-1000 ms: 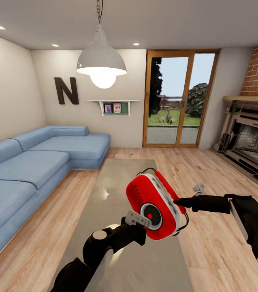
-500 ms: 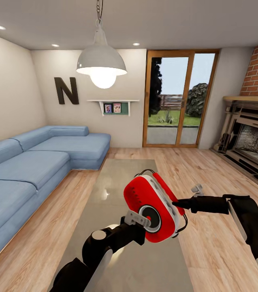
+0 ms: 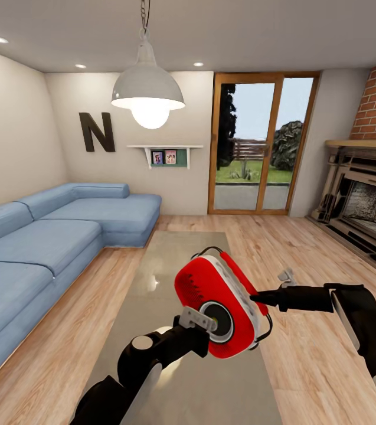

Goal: Turn on the radio receiver that's on the table in the living room.

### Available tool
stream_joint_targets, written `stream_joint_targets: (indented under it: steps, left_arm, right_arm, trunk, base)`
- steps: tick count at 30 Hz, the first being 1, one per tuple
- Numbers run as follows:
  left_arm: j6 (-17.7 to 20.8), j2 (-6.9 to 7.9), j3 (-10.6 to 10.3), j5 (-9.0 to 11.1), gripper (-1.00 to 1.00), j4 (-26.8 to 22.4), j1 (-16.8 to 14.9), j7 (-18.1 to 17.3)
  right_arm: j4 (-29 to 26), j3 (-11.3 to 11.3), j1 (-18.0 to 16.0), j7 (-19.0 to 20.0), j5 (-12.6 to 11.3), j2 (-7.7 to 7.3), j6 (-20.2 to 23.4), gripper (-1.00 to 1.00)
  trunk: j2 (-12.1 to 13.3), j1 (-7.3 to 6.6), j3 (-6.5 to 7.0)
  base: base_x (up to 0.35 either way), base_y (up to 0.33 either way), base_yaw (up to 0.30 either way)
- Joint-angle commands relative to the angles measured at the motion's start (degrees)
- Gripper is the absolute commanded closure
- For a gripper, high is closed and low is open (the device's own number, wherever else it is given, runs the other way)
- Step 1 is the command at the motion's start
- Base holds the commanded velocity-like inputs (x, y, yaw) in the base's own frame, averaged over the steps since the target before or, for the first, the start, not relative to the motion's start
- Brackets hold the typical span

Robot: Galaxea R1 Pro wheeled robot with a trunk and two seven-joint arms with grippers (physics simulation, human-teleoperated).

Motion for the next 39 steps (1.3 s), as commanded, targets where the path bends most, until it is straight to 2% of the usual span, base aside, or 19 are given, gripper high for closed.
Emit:
stream_joint_targets:
  steps: [1,20,25,33,39]
  left_arm:
    - [-0.06,0.03,0.01,0.01,1.0,0.0,0.0,-0.02]
    - [-0.12,0.17,-0.16,0.09,1.0,0.0,0.0,-0.05]
    - [-0.11,1.04,-0.22,0.04,1.0,0.0,0.0,0.03]
    - [-0.04,3.43,-0.22,0.0,1.0,0.0,0.0,0.12]
    - [-0.03,3.75,-0.22,0.0,1.0,0.0,0.0,0.14]
  right_arm:
    - [-0.03,0.05,-0.01,0.02,-0.21,0.03,0.12,1.0]
    - [0.15,0.1,-0.01,-0.32,0.25,-0.02,0.06,1.0]
    - [0.15,0.04,-0.03,-0.32,0.43,-0.15,0.05,1.0]
    - [0.15,0.0,-0.01,-0.38,0.57,-0.22,0.03,1.0]
    - [0.17,0.0,-0.03,-1.98,0.59,-0.2,-0.04,1.0]
  trunk:
    - [0.0,0.0,0.0]
    - [0.0,0.0,0.0]
    - [0.0,0.0,0.0]
    - [0.0,0.0,0.0]
    - [0.0,0.0,0.0]
  base:
    - [0.0,0.0,0.0]
    - [0.0,0.0,0.0]
    - [0.0,0.0,0.0]
    - [0.0,0.0,0.0]
    - [0.0,0.0,0.0]
